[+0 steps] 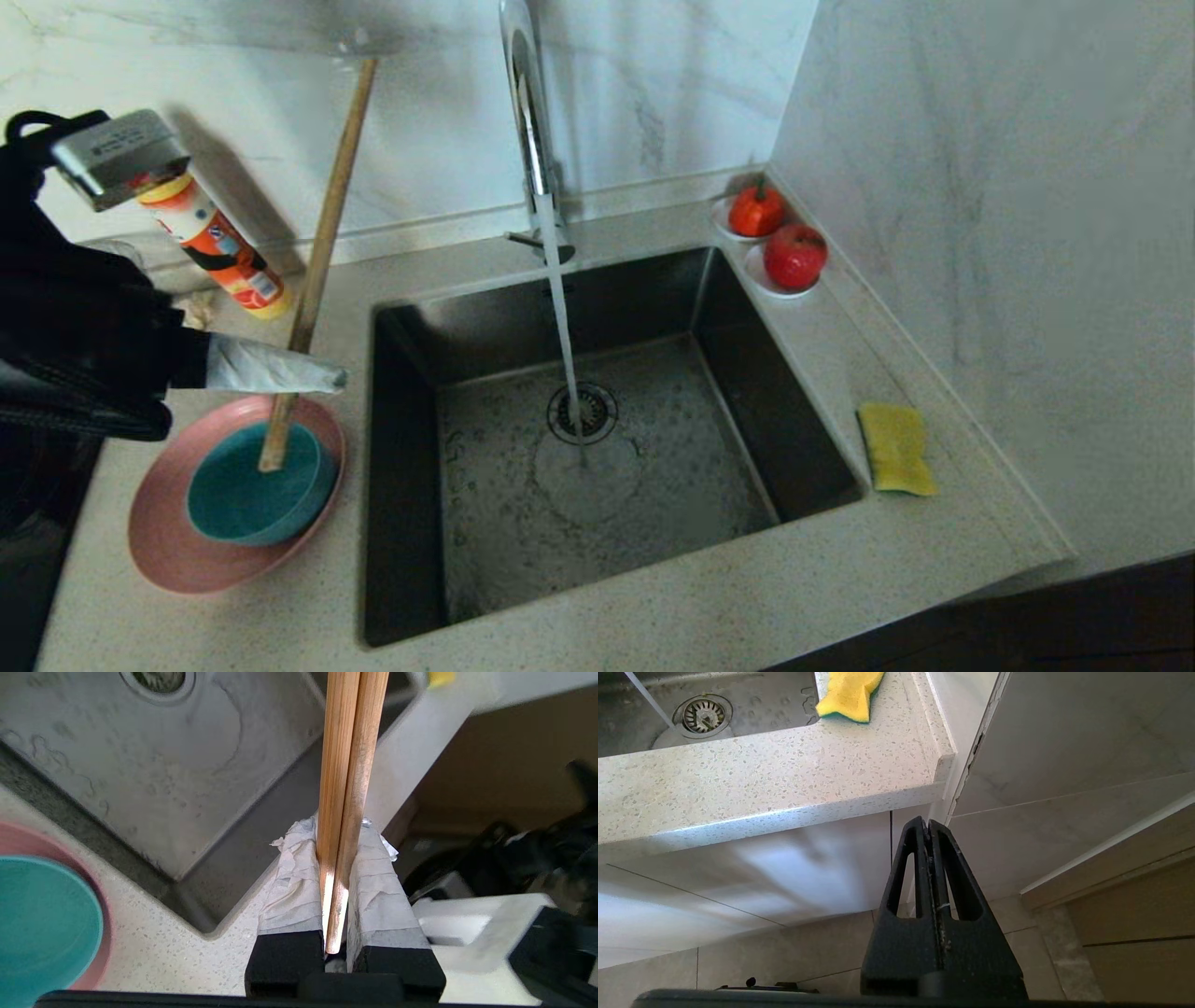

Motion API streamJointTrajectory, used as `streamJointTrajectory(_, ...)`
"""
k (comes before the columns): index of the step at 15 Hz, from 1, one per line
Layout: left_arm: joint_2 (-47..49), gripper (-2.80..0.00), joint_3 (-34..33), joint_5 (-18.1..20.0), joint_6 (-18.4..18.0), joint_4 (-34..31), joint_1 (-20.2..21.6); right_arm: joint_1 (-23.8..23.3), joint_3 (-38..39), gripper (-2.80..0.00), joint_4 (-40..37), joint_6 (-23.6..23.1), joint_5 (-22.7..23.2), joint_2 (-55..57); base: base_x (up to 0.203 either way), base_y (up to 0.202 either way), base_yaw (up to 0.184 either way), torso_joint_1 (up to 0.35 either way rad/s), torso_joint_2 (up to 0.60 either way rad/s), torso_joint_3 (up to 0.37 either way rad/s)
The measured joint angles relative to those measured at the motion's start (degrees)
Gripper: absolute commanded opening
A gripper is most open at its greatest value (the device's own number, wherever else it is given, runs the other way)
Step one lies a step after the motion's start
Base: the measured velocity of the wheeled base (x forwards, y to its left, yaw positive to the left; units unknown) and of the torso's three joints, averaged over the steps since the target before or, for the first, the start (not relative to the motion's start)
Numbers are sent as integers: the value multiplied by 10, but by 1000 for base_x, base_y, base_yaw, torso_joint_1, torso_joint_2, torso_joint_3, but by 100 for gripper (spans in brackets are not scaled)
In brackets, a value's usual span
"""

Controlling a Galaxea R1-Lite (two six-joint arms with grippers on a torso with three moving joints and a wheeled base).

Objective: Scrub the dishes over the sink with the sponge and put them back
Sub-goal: Rinse the chopsticks

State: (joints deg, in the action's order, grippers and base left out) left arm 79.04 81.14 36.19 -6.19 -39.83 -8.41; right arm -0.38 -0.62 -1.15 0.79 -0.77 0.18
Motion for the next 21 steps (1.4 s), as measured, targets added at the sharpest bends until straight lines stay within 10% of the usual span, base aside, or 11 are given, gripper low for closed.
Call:
streamJointTrajectory(9, 75, -280, -62, -57, -16, 10, -49, 0, 0, -280, 0, 0, 0, 0, 0, 0, 0, 0, 0, 0)
streamJointTrajectory(21, 170, -280, -141, -113, -12, 212, -111, 0, 0, -280, 0, 0, 0, 0, 0, 0, 0, 0, 0, 0)
